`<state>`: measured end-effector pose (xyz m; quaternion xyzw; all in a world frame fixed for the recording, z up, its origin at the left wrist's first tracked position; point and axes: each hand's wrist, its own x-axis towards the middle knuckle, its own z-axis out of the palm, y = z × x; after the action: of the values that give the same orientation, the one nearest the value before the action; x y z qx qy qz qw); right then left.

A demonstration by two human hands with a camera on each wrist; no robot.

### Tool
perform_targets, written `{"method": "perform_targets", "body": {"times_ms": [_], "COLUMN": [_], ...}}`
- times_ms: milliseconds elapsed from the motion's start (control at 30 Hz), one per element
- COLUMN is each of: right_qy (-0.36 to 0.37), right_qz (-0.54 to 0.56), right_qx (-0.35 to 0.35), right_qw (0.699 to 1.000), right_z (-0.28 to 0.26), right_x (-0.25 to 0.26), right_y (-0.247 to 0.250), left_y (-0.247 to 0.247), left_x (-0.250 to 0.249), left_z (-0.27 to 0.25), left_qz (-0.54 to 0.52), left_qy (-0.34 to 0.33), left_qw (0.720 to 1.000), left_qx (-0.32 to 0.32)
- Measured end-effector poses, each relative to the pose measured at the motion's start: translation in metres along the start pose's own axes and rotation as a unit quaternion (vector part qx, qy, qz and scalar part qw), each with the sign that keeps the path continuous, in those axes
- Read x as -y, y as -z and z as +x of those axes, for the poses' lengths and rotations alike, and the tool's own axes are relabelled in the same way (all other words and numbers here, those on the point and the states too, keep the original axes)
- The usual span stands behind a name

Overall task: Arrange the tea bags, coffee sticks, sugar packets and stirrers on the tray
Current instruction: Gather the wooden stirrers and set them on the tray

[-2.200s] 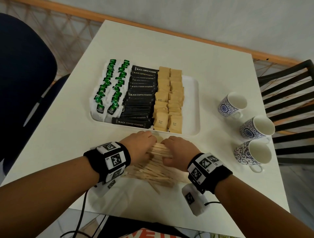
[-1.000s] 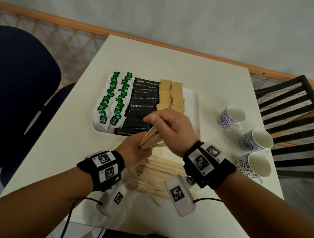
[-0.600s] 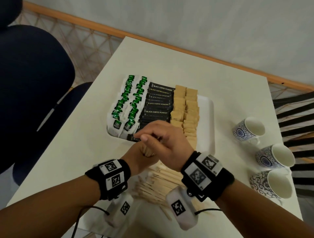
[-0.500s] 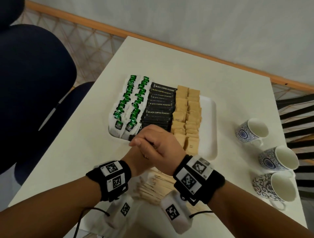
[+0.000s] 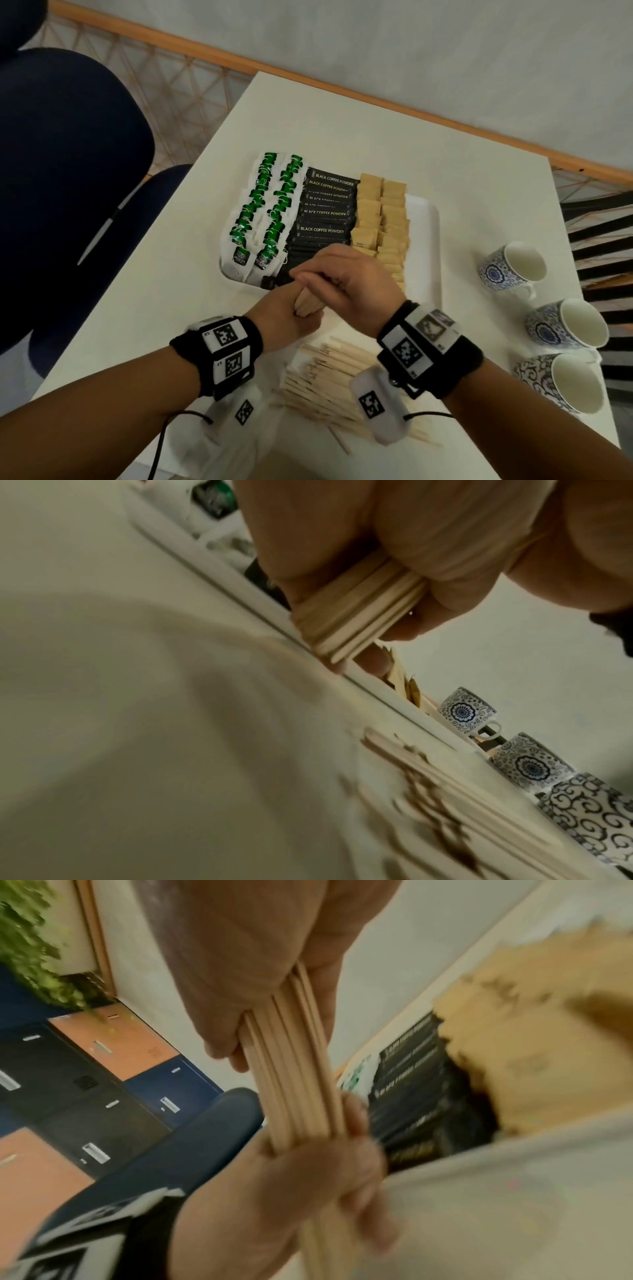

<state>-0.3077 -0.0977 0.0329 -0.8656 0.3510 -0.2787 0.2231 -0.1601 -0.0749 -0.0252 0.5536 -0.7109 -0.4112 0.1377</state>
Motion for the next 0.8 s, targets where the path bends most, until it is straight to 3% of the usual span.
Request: {"method": "perform_targets", "body": {"times_ms": [100,200,300,400,500,600,667,800], "right_qy": [-0.008,-0.033,-0.118,-0.174,-0.194,-0.264,-0.288,-0.303], "right_qz": [-0.123,-0.287,-0.318,-0.291,-0.251,-0.176,-0.111,0.051], "right_qx": [0.102,0.26,0.311,0.315,0.315,0.286,0.254,0.196], "right_qw": [0.987,0.921,0.888,0.886,0.894,0.904,0.916,0.931], "right_z": [-0.009,-0.008,-0.009,-0.014,-0.022,-0.031,-0.033,-0.031], "right_x": [-0.004,0.009,0.013,0.007,-0.004,-0.015,-0.016,-0.003], "right_y": [0.026,0.021,-0.002,-0.008,-0.002,0.005,0.008,-0.008], "left_y": [0.008,0.013,0.012,0.012,0.017,0.024,0.024,0.026], "left_x": [-0.002,-0.016,-0.03,-0.034,-0.032,-0.024,-0.024,-0.048], "left_z": [0.003,0.002,0.002,0.0,-0.002,-0.002,-0.003,-0.007], "left_qz": [0.083,0.186,0.227,0.217,0.15,-0.021,-0.102,-0.022], "left_qy": [-0.017,-0.027,-0.017,-0.018,-0.03,-0.026,-0.07,-0.181], "left_qw": [0.996,0.981,0.971,0.973,0.987,0.998,0.987,0.971], "left_qx": [0.011,0.047,0.071,0.078,0.045,-0.044,-0.103,-0.155]}}
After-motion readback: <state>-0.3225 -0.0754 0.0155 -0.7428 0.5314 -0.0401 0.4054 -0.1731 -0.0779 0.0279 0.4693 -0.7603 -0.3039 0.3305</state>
